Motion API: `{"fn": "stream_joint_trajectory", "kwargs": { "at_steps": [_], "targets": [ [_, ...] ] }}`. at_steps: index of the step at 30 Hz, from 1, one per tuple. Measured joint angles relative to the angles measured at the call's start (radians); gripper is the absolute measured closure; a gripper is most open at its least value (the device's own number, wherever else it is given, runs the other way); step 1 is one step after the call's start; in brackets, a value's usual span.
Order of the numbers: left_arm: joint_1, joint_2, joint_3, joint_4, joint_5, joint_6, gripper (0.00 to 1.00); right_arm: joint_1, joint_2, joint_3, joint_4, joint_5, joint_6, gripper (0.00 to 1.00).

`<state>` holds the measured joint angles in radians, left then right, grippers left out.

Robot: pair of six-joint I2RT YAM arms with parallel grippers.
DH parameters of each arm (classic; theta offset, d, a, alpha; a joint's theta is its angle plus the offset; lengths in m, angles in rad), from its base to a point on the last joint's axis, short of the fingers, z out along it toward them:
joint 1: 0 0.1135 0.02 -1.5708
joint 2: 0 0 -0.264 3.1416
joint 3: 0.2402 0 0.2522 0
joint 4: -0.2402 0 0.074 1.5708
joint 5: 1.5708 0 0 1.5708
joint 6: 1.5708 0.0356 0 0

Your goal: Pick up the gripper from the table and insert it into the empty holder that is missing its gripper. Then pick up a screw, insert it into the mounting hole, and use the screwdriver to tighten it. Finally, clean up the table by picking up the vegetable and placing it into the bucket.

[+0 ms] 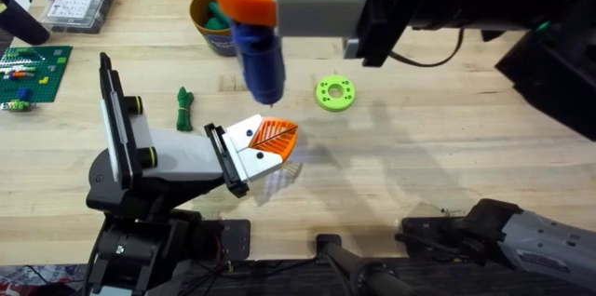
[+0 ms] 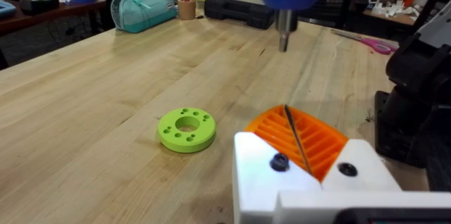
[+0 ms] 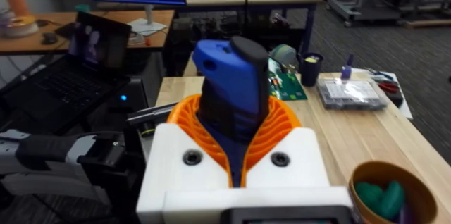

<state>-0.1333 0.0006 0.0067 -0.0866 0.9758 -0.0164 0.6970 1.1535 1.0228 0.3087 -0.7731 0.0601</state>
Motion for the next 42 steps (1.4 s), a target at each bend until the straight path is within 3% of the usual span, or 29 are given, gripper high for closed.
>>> {"fn": "stream_joint_trajectory", "kwargs": {
  "at_steps": [6, 18, 31, 42],
  "targets": [
    [0.0, 0.0, 0.0, 0.0, 0.0, 0.0, 0.985, 0.005, 0.016, -0.007, 0.003, -0.003, 0.003, 0.949],
    [0.0, 0.0, 0.0, 0.0, 0.0, 0.0, 0.985, -0.003, 0.019, -0.004, 0.17, -0.097, 0.061, 0.949],
    [0.0, 0.0, 0.0, 0.0, 0.0, 0.0, 0.985, -0.023, 0.189, 0.204, 0.26, -0.313, 0.139, 0.951],
    [0.0, 0.0, 0.0, 0.0, 0.0, 0.0, 0.985, -0.021, 0.245, 0.232, 0.336, -0.401, 0.214, 0.95]
  ]
}}
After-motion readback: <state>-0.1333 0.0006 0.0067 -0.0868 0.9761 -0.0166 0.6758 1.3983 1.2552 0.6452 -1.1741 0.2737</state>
